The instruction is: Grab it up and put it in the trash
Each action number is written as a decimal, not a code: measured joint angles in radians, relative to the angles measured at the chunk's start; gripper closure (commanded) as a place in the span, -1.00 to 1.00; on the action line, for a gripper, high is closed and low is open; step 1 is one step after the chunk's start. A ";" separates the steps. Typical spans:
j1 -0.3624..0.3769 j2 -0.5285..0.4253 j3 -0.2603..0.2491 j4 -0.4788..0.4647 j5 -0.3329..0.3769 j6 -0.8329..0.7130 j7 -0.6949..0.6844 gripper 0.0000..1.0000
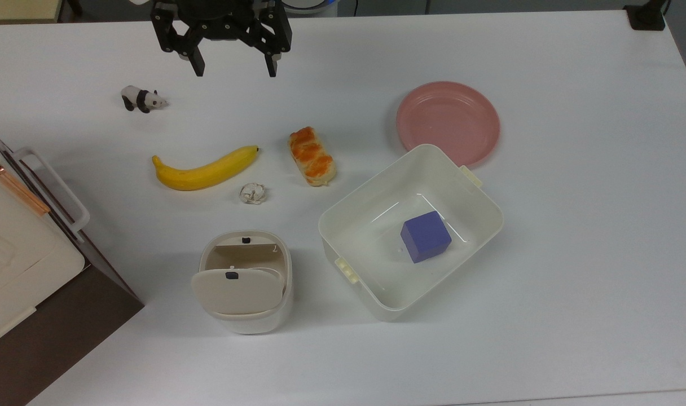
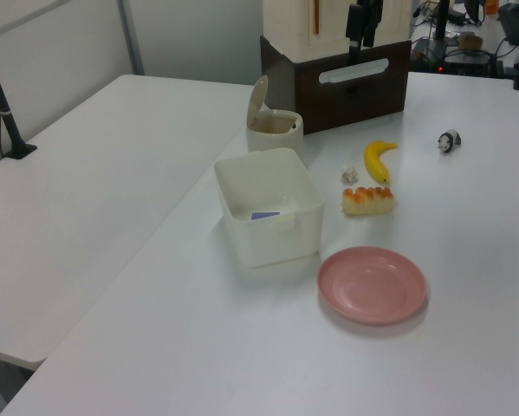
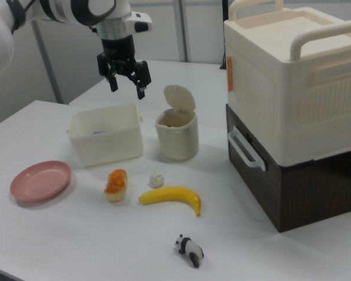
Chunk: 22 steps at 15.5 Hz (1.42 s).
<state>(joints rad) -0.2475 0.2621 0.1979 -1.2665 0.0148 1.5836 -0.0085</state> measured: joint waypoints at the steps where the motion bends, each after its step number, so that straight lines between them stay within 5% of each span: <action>1: 0.000 0.000 0.000 0.000 0.000 0.000 0.000 -1.00; 11: 0.001 -0.014 0.006 -0.020 0.000 0.036 0.000 -1.00; 19: 0.006 -0.066 0.012 -0.217 -0.003 0.213 0.000 -0.86; 22: 0.018 -0.062 0.012 -0.337 -0.072 0.307 0.000 -0.85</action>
<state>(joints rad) -0.2298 0.2003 0.2100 -1.6034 -0.0571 1.8908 -0.0087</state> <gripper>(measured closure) 0.066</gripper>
